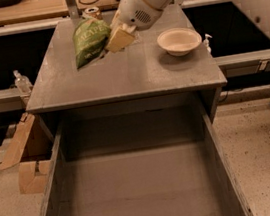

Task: Place green jalapeno chip bag into top drawer

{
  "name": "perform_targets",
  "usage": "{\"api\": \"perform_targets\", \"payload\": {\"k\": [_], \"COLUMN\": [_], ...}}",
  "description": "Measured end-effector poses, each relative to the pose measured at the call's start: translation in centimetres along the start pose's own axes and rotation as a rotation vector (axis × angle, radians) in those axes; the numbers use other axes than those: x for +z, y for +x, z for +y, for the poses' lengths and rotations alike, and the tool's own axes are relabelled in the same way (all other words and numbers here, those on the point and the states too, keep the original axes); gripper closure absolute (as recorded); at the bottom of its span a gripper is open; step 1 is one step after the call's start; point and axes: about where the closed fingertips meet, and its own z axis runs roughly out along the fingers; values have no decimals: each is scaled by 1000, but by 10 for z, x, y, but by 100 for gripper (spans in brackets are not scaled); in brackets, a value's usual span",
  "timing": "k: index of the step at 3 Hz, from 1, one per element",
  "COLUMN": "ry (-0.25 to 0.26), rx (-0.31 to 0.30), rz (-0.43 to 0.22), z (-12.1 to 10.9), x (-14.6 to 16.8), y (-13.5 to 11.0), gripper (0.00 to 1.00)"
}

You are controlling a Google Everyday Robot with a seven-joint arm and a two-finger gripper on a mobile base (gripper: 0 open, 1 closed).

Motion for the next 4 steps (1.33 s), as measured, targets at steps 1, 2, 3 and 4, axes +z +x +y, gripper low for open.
{"api": "perform_targets", "payload": {"k": [1, 2, 3, 4], "ry": [-68, -176, -220, -220], "rx": [78, 162, 167, 167], "rz": [116, 212, 240, 240], "z": [42, 94, 107, 107], "x": [-54, -97, -102, -102], "y": [35, 65, 70, 70], "gripper": [100, 100, 100, 100]}}
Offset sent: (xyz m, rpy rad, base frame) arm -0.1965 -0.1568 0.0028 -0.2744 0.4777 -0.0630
